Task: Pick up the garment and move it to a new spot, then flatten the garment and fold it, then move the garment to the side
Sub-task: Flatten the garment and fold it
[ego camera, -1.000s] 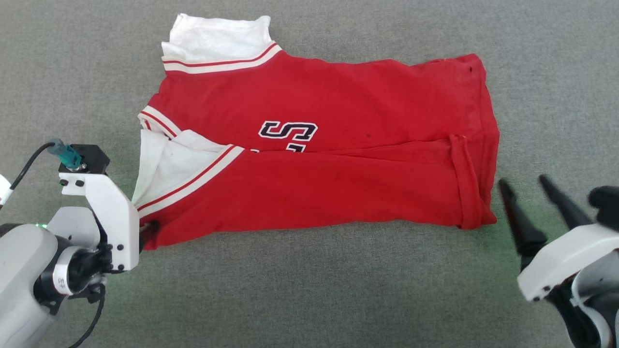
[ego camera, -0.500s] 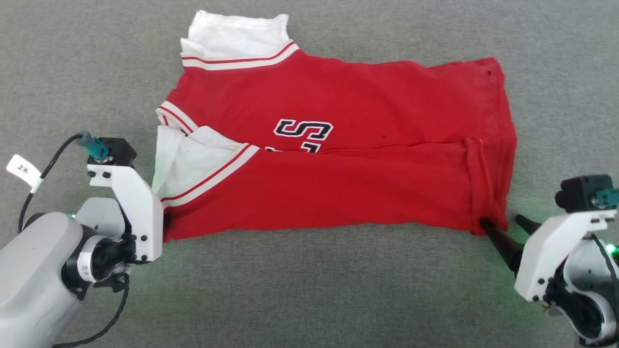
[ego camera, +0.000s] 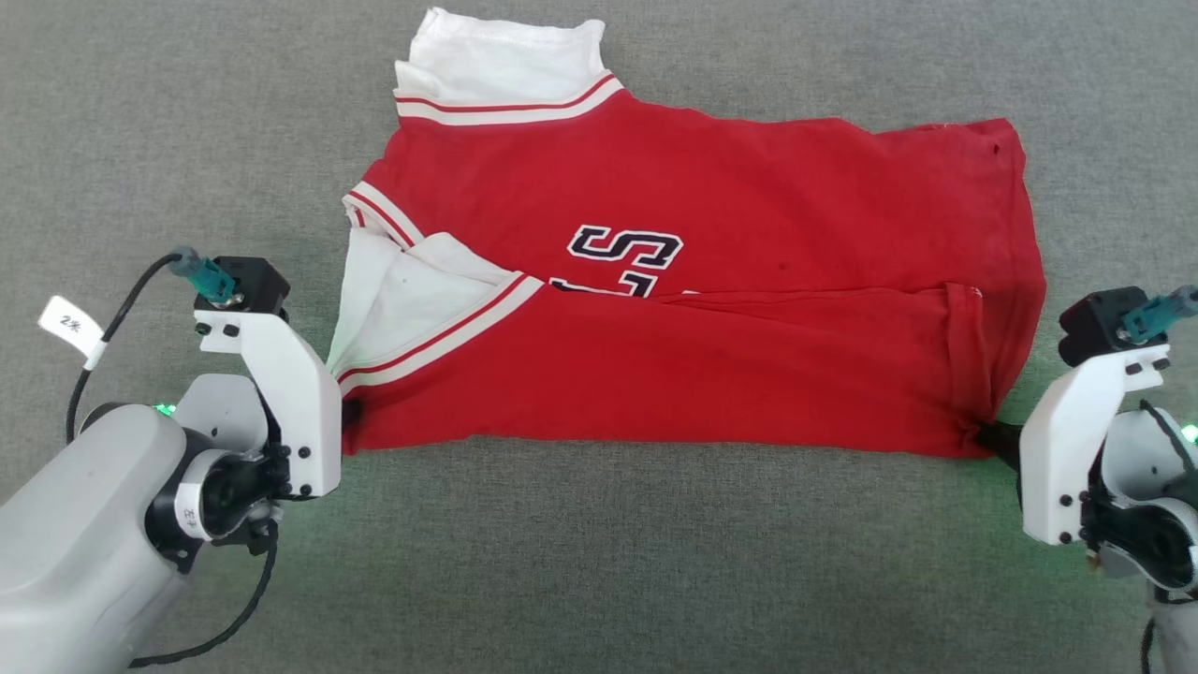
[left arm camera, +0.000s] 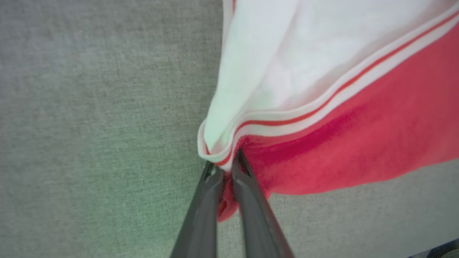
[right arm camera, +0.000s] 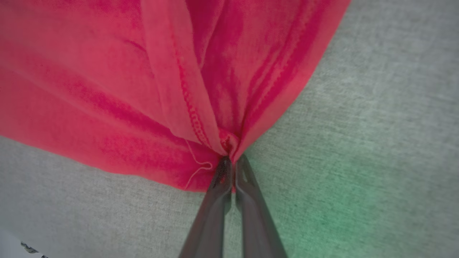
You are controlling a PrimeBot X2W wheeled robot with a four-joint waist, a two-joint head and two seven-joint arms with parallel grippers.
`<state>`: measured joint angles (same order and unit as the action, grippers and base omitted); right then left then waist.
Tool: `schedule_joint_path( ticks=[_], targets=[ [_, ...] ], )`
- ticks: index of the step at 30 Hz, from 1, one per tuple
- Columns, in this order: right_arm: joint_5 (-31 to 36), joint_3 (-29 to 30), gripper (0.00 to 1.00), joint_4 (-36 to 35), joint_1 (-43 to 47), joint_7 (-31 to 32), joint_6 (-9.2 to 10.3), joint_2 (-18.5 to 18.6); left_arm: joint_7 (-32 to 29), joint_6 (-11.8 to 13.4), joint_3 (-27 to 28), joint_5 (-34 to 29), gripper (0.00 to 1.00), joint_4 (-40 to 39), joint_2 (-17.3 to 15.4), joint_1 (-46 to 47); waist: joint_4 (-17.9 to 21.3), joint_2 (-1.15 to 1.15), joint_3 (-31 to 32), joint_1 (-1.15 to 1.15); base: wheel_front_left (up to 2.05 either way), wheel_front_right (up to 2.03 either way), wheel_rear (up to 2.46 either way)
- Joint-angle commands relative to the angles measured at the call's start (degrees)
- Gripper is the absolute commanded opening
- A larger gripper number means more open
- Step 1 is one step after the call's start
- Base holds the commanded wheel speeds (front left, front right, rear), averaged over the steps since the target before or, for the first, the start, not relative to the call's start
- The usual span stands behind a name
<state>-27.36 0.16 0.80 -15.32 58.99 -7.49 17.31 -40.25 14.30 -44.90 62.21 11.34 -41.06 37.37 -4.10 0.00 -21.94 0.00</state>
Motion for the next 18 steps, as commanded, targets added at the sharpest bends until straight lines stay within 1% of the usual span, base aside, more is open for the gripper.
schedule_joint_path(
  ticks=[1, 5, 9, 18],
  targets=[
    [-0.47, -1.3, 0.0, 2.46, 2.33, 0.96, 0.0, -0.06, 0.03, 0.36, -0.52, 0.75, 0.0, 0.35, 0.47, -1.75, -0.12, 0.0, 0.17, 0.0, 0.0, 0.0, 0.0],
    [-3.24, -0.25, 0.0, -1.26, 2.59, 1.64, 0.01, 2.51, -0.24, 1.75, 0.97, 1.91, 0.0, -1.74, -1.43, -2.56, -0.36, 0.0, 0.81, 0.0, 0.0, 0.0, 0.0],
    [-4.88, 1.46, 0.0, -5.71, 3.78, 3.32, 0.01, 4.15, -1.19, 4.21, 2.04, 2.53, 0.0, -6.17, -3.75, -3.76, -0.7, 0.0, 1.43, 0.0, 0.0, 0.0, 0.0],
    [-5.22, 6.58, 0.0, -15.75, 9.32, 9.83, 0.01, 4.37, -2.18, 11.5, 4.0, 4.06, 0.0, -17.98, -9.79, -9.5, -1.43, 0.0, 2.0, 0.0, 0.0, 0.0, 0.0]
  ],
)
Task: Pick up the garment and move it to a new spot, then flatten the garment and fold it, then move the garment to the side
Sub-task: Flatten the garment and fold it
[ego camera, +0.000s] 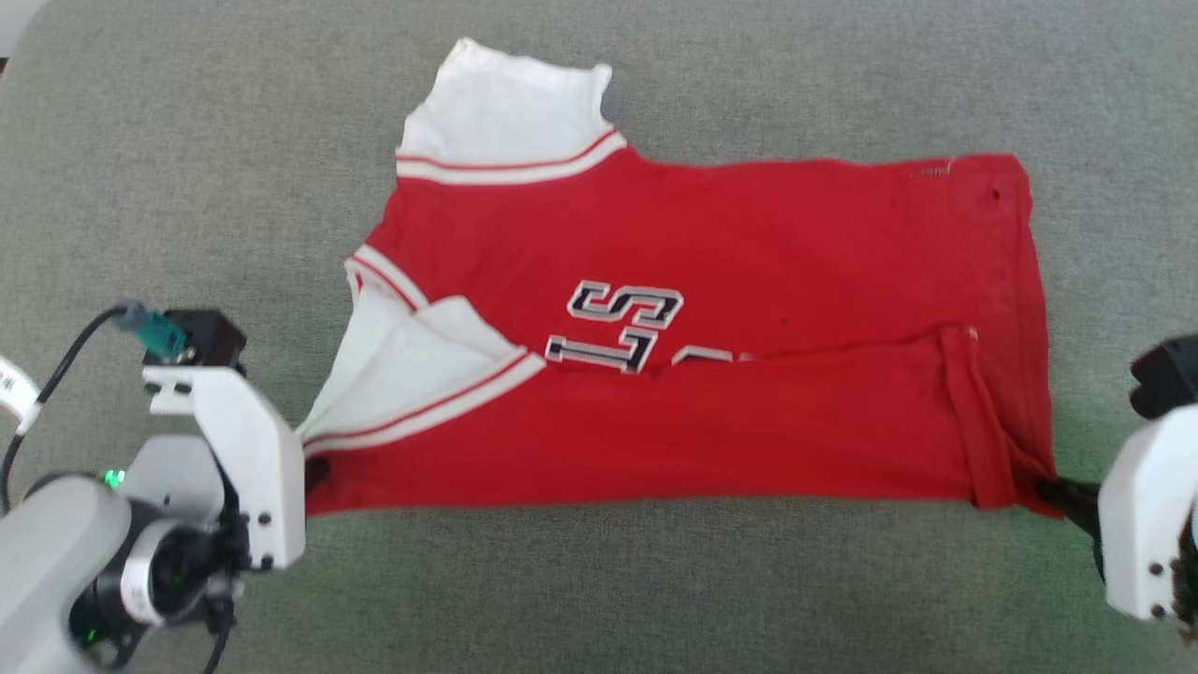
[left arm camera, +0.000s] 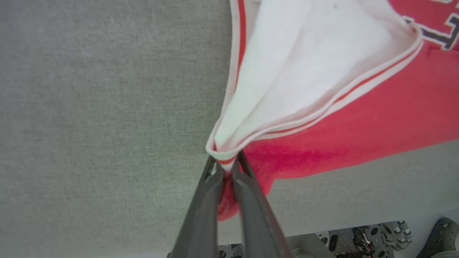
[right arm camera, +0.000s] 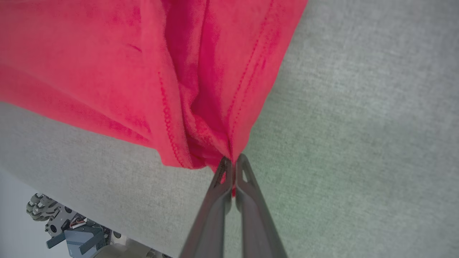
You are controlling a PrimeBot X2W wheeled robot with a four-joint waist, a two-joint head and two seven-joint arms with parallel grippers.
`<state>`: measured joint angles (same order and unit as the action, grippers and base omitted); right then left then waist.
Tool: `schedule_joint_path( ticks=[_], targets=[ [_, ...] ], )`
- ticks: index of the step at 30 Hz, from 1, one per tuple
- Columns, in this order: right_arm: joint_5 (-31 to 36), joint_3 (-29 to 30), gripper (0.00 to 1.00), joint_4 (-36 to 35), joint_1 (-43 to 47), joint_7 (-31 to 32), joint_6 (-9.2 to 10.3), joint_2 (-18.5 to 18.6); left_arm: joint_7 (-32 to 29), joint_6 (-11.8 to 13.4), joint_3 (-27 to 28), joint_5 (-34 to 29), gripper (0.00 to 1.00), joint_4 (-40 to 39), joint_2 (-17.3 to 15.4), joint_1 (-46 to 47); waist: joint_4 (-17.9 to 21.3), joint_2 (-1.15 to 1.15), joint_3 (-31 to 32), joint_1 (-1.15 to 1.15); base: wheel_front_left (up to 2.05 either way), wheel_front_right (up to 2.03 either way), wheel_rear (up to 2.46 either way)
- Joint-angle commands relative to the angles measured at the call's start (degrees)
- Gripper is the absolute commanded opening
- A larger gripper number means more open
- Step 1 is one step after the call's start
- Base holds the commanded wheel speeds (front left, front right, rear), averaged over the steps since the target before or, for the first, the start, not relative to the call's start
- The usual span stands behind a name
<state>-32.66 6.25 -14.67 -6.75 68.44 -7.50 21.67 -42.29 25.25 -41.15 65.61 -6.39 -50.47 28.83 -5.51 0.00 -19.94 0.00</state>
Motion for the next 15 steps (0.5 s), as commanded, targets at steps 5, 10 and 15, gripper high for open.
schedule_joint_path(
  ticks=[5, 10, 15],
  targets=[
    [-0.22, 3.48, 0.0, -3.45, 4.94, 3.49, 0.02, -1.85, 0.37, 3.55, 0.61, 1.76, 0.0, -4.66, -2.2, -5.26, -0.17, 0.0, -0.31, 0.0, 0.0, 0.0, 0.0],
    [0.7, 3.95, 0.0, -2.53, 7.85, 3.12, 0.02, -4.7, 1.04, 3.61, -0.38, 2.0, 0.0, -4.21, -1.3, -7.58, -0.26, 0.0, -0.77, 0.0, 0.0, 0.0, 0.0],
    [1.49, 1.83, 0.0, 0.84, 7.62, 0.99, 0.02, -6.33, 1.39, 2.07, -1.14, 1.7, 0.98, -1.04, 0.45, -6.6, 0.04, 0.0, -1.01, 0.0, 0.0, 0.0, 0.0]
  ],
)
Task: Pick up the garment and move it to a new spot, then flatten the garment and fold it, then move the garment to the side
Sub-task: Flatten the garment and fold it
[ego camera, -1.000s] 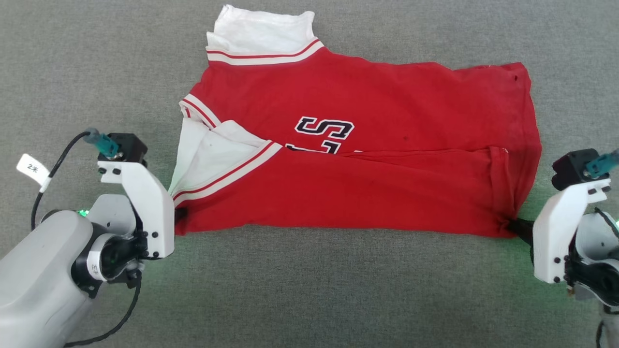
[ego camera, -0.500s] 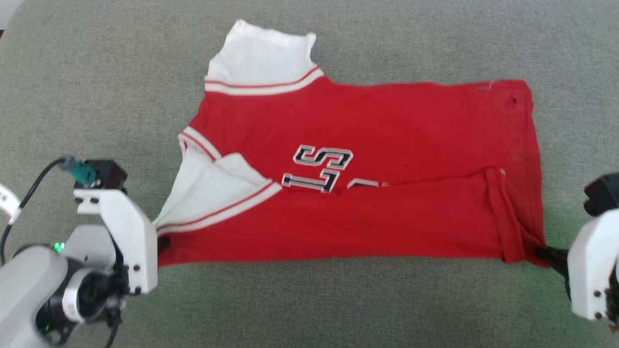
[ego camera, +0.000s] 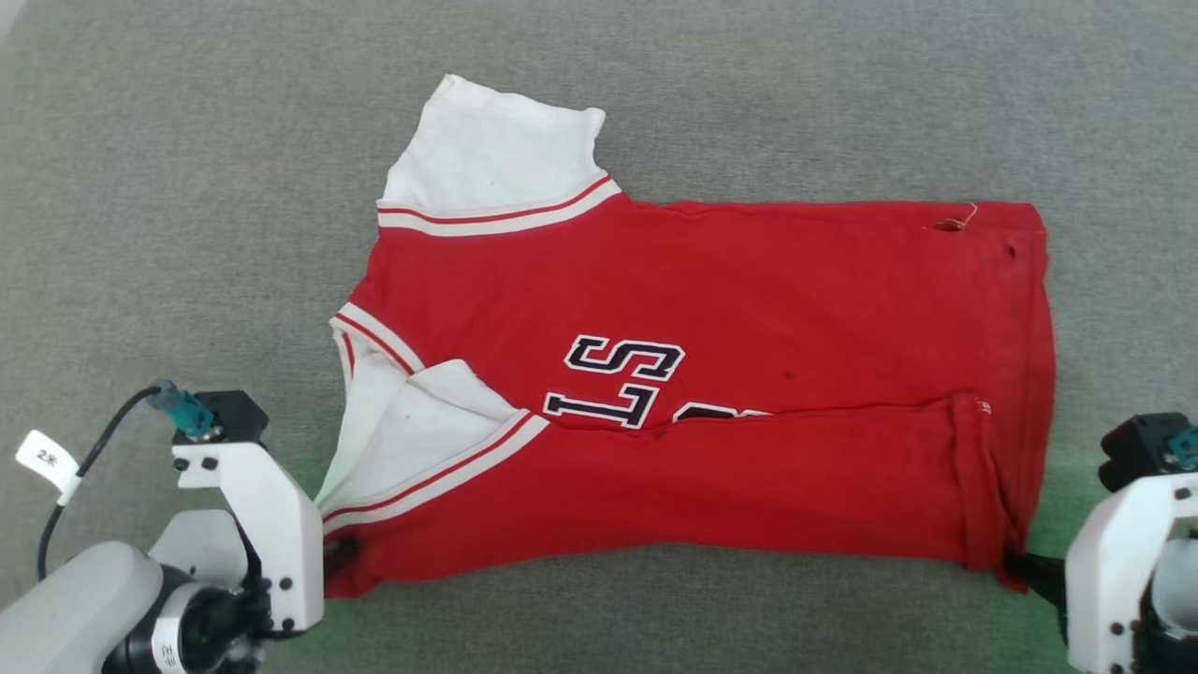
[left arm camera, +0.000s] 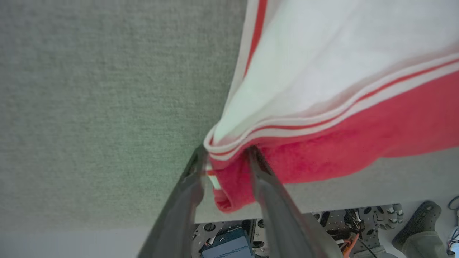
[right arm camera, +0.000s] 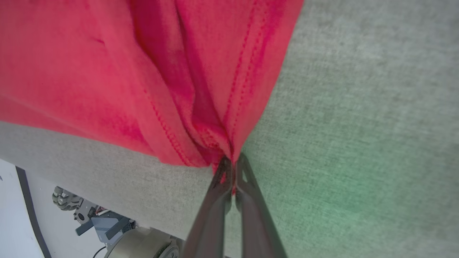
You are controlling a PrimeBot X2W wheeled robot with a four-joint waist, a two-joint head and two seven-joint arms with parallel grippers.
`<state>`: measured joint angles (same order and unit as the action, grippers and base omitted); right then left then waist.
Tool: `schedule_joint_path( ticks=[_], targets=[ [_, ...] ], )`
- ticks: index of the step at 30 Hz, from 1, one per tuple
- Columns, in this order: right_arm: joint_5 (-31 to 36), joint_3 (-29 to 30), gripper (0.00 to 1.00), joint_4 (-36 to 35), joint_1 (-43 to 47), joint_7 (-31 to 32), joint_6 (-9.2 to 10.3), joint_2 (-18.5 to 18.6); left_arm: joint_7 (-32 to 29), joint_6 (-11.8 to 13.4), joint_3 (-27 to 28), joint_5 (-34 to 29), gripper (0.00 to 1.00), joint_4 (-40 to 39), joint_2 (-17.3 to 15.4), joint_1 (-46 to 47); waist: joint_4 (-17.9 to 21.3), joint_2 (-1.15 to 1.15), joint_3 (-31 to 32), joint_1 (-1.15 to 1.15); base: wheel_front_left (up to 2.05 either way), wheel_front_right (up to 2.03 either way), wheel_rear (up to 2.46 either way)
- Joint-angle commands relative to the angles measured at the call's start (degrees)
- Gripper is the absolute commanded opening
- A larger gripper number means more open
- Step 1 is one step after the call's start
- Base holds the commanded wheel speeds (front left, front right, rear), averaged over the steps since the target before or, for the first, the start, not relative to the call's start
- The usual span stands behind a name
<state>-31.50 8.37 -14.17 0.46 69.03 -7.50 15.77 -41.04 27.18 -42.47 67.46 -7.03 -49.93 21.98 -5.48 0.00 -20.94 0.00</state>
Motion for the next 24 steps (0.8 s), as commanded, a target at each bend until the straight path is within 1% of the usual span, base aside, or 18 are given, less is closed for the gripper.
schedule_joint_path(
  ticks=[1, 2, 3, 4, 7, 10, 14, 16, 19, 21, 24],
  targets=[
    [0.59, -0.84, 0.24, 1.25, -0.2, -0.6, 0.02, -0.72, 0.07, -0.22, 0.2, -0.17, 1.0, 0.44, 0.26, 0.78, 0.15, 0.0, -0.02, 0.0, 0.0, 0.0, 0.0],
    [0.57, -1.37, 0.42, 2.05, -0.62, -1.37, 0.02, -0.75, 0.06, -0.53, 0.26, -0.15, 1.0, 1.22, 0.48, 1.26, 0.28, 0.0, -0.01, 0.0, 0.0, 0.0, 0.0],
    [0.58, -2.07, 0.79, 2.59, -0.91, -2.1, 0.02, -0.66, -0.01, -0.67, 0.38, -0.31, 1.0, 1.81, 0.41, 1.73, 0.42, 0.0, 0.06, 0.0, 0.0, 0.0, 0.0],
    [0.64, -2.21, 1.0, 3.02, -1.22, -2.86, 0.02, -0.69, -0.16, -0.79, 0.48, -0.52, 1.0, 2.1, 0.02, 2.0, 0.61, 0.0, 0.18, 0.0, 0.0, 0.0, 0.0],
    [0.77, -2.11, 1.0, 3.03, -2.15, -4.7, 0.03, -0.05, -0.77, -1.33, 0.83, -1.46, 1.0, 1.21, -1.62, 3.64, 1.23, 0.0, 0.61, 0.0, 0.0, 0.0, 0.0],
    [0.51, -2.13, 1.0, 1.22, -2.81, -7.04, 0.03, 0.57, -1.56, -1.14, 1.57, -2.6, 1.0, -0.38, -4.09, 5.53, 2.03, 0.0, 0.95, 0.0, 0.0, 0.0, 0.0],
    [-0.02, -2.36, 1.0, -2.02, -4.07, -12.02, 0.01, 0.5, -3.02, -1.49, 2.74, -3.8, 1.0, -2.09, -7.02, 8.61, 3.53, 0.0, 1.19, 0.0, 0.0, 0.0, 0.0],
    [0.5, -2.38, 1.0, -3.48, -4.9, -15.25, 0.02, 0.26, -3.29, -2.23, 3.44, -4.56, 1.0, -2.24, -7.48, 10.82, 4.56, 0.0, 1.17, 0.0, 0.0, 0.0, 0.0],
    [1.87, -3.69, 1.0, -5.2, -6.79, -20.79, 0.01, 0.05, -3.11, -4.25, 3.94, -6.49, 1.0, -1.04, -7.76, 14.49, 6.4, 0.0, 0.85, 0.0, 0.0, 0.0, 0.0],
    [3.1, -4.87, 1.0, -5.69, -8.14, -25.05, 0.01, -0.05, -3.34, -5.77, 3.94, -7.04, 1.0, 0.54, -6.97, 17.07, 7.75, 0.0, 0.5, 0.0, 0.0, 0.0, 0.0],
    [4.48, -7.06, 1.0, -5.87, -10.64, -33.04, 0.01, -0.38, -3.51, -8.53, 3.55, -9.22, 1.0, 3.69, -6.12, 21.55, 9.95, 0.0, -0.31, 0.0, 0.0, 0.0, 0.0]
  ],
)
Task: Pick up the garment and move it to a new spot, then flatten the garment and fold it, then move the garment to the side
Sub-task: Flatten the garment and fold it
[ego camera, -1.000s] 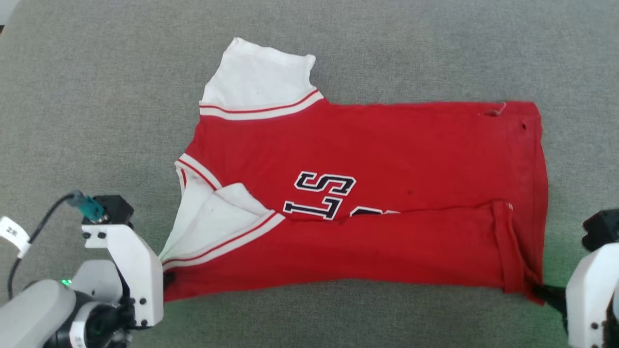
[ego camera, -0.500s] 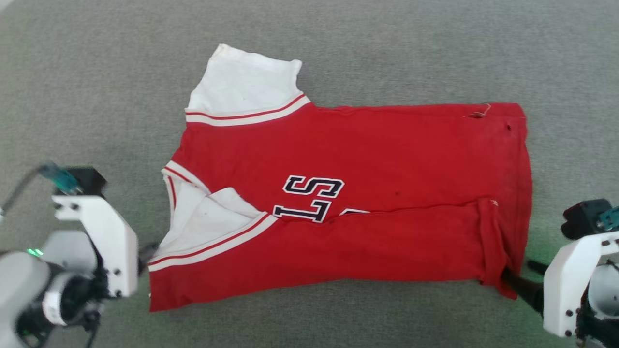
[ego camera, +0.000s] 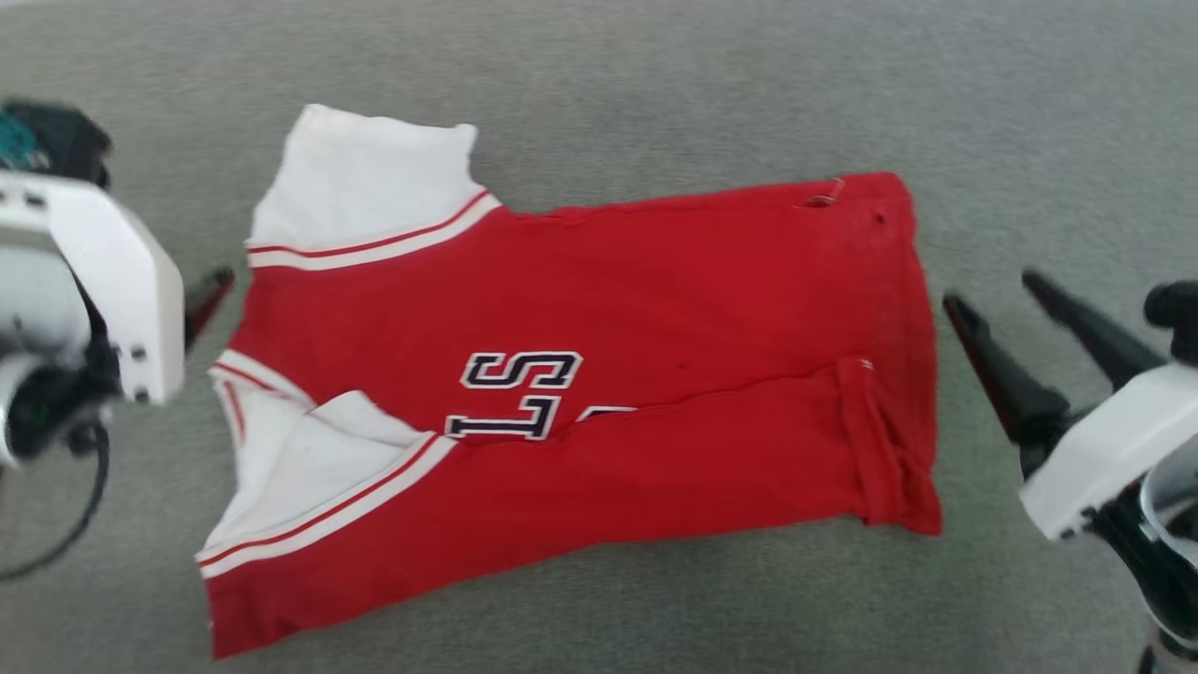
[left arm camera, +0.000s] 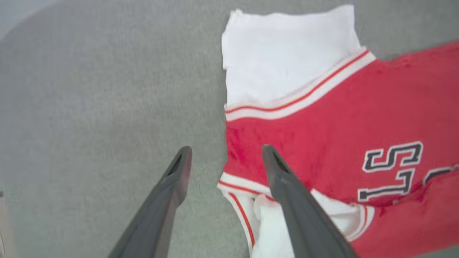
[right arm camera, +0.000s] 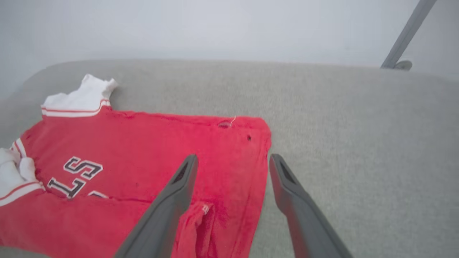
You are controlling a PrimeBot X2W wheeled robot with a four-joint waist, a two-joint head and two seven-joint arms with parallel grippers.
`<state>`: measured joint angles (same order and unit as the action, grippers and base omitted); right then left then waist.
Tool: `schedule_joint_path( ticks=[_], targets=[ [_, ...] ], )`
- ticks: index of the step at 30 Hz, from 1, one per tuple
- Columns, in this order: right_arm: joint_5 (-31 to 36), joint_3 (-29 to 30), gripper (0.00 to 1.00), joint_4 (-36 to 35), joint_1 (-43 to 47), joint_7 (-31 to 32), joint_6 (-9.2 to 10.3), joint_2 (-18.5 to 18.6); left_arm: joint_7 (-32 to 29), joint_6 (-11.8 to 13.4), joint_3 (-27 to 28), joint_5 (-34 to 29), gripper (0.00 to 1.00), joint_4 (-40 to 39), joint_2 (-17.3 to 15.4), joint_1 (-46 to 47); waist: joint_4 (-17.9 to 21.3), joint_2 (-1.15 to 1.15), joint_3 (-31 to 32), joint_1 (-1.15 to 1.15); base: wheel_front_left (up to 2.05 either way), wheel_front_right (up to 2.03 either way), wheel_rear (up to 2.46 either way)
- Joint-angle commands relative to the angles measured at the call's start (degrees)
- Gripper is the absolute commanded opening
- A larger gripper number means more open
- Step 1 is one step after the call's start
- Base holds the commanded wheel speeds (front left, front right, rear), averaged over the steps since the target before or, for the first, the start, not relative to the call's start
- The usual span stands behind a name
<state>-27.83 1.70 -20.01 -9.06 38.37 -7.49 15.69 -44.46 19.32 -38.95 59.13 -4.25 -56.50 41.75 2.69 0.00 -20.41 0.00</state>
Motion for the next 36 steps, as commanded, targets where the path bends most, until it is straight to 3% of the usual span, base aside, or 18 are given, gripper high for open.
schedule_joint_path(
  ticks=[1, 8, 11, 21, 27, 28, 29, 36],
  targets=[
    [1.18, -0.88, 1.0, 0.45, -1.81, -4.99, 0.0, -0.67, -0.02, -1.45, 0.08, -1.32, 1.0, 2.15, 1.1, 3.16, 2.54, 0.0, -1.17, 0.0, 0.0, 0.0, 0.0],
    [5.57, -4.86, 1.0, 6.06, -7.05, -22.96, 0.0, -3.02, 1.61, -7.87, -0.49, -5.01, 1.0, 14.66, 5.8, 13.98, 8.3, 0.0, -4.34, 0.0, 0.0, 0.0, 0.0],
    [5.75, -6.71, 1.0, 8.81, -8.11, -26.71, 0.0, -4.04, 1.95, -9.57, -1.05, -6.3, 1.0, 19.77, 6.65, 16.97, 10.41, 0.0, -5.64, 0.0, 0.0, 0.0, 0.0],
    [3.91, -10.46, 1.0, 14.01, -10.67, -30.04, 0.0, -3.67, -1.05, -11.46, -2.89, -8.75, 1.0, 33.11, 8.02, 22.64, 13.93, 0.0, -9.2, 0.0, 0.0, 0.0, 0.0],
    [1.19, -13.52, 1.0, 16.21, -13.49, -26.85, 0.0, -1.9, -5.23, -11.61, -5.7, -8.7, 1.0, 40.78, 10.41, 21.86, 13.75, 0.0, -10.54, 0.0, 0.0, 0.0, 0.0],
    [0.59, -13.8, 1.0, 16.78, -14.19, -25.8, 0.0, -1.62, -6.74, -12.05, -6.12, -8.07, 0.34, 41.79, 10.91, 21.36, 13.57, 0.0, -10.68, 0.0, 0.0, 0.0, 0.0],
    [0.04, -14.11, 1.0, 17.43, -14.99, -24.64, 0.0, -1.29, -7.56, -11.77, -6.07, -7.57, 0.0, 42.48, 11.37, 21.38, 13.3, 0.0, -10.83, 0.0, 0.0, 0.0, 0.0],
    [-3.0, -15.46, 1.0, 22.1, -23.31, -15.38, 0.0, 0.8, -6.54, -13.26, -6.18, -7.8, 0.0, 43.71, 14.47, 24.66, 10.46, 0.0, -11.38, 0.0, 0.0, 0.0, 0.0]
  ],
)
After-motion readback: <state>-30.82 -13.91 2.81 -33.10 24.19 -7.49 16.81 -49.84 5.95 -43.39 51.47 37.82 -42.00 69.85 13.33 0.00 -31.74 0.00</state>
